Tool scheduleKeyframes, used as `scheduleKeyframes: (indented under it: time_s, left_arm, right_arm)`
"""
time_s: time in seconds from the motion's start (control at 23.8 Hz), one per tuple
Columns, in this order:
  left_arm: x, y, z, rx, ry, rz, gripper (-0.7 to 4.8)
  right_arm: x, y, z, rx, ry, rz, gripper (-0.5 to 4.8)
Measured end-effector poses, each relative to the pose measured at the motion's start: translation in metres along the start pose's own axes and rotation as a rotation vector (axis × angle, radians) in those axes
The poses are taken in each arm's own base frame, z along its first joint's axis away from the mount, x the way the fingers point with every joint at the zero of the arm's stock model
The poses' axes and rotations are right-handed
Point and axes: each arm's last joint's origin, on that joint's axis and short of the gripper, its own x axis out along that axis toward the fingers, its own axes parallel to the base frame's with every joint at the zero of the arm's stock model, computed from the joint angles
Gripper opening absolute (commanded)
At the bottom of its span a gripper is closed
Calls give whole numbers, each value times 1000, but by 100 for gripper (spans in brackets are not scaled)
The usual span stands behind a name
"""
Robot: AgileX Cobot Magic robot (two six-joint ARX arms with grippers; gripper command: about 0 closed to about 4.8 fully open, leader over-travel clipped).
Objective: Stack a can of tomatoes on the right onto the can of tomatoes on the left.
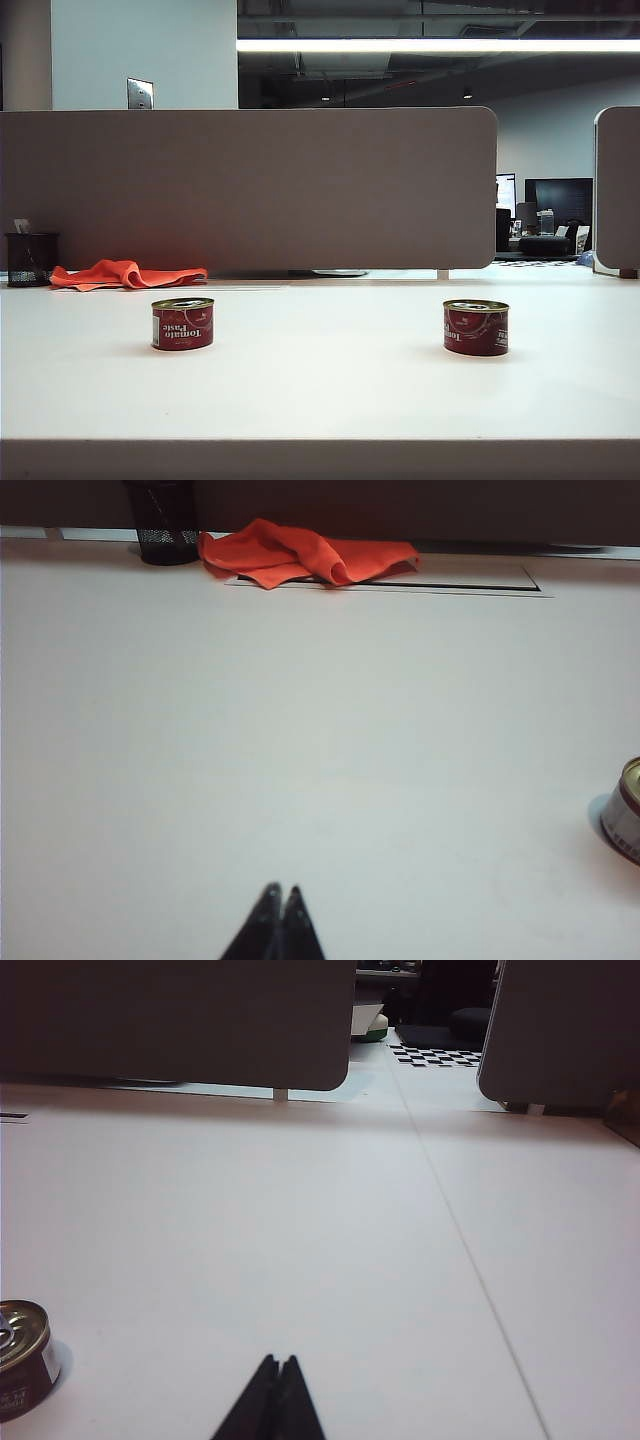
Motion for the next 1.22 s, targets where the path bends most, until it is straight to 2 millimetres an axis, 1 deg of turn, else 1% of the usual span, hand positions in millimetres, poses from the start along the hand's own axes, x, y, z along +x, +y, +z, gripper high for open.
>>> scheduleKeyframes:
  time_s: [0.13,0.5,0.63,0.71,0.76,0.84,0.92,0.97,1.05,1.09,1.13,1.22]
  left_arm:
    - [0,0,0,0,0,0,-5]
    - [0,0,1,-1,-2,0,-5]
    - [-2,0,9,-44,-36,-22,-5]
    - [-13,-1,41,-93,-177,-52,-5]
    - [-23,0,64,-107,-274,-59,-5]
    - [-34,1,87,-111,-335,-62,-5]
    - [-41,1,106,-99,-353,-61,-5]
    - [-44,1,118,-96,-360,-64,-5]
    - [-44,1,138,-90,-361,-79,-5]
    - [-39,-1,155,-86,-343,-93,-5]
    - [-31,-3,168,-78,-305,-124,-5]
    - [-16,-7,187,-65,-256,-199,-5]
  right_arm:
    - [0,0,0,31,0,0,-6]
    - [0,0,0,38,0,0,-6]
    - [0,0,2,75,-20,-4,-6]
    - [-1,-1,10,117,-101,-19,-6]
    - [-3,-2,20,129,-150,-26,-6]
    - [-9,-4,41,138,-222,-29,-6]
    - [-20,-7,69,147,-314,-31,-6]
    - [-24,-8,78,149,-334,-31,-6]
    - [-30,-9,93,150,-346,-31,-6]
    - [-30,-10,103,149,-329,-31,-6]
    - [-28,-10,111,150,-303,-31,-6]
    - [-25,-11,125,163,-285,-28,-6]
